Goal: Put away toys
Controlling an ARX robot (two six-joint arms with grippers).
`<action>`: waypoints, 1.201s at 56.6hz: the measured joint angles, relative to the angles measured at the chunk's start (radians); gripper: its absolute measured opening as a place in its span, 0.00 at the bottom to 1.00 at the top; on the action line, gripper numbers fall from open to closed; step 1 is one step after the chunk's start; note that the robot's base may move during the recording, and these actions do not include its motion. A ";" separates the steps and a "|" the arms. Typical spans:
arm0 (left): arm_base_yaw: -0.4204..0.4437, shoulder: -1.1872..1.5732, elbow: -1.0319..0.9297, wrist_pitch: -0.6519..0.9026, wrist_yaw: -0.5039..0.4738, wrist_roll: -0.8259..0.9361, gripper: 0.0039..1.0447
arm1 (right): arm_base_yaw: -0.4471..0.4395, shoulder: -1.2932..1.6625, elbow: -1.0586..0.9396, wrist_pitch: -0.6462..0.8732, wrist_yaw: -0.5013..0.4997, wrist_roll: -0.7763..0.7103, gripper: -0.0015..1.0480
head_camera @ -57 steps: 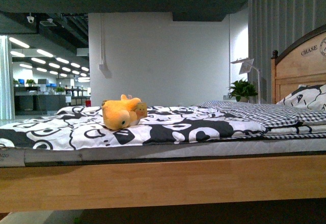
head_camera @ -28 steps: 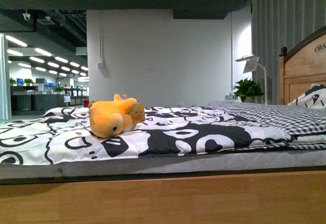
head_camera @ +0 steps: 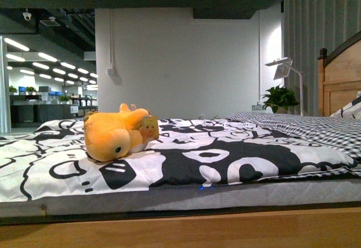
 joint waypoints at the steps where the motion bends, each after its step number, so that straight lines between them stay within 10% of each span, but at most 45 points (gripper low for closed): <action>1: 0.000 0.000 0.000 0.000 0.000 0.000 0.94 | 0.000 0.000 0.000 0.000 0.000 0.000 0.94; 68: 0.000 0.000 0.000 0.000 0.000 0.000 0.94 | 0.000 0.001 0.000 0.000 0.000 0.000 0.94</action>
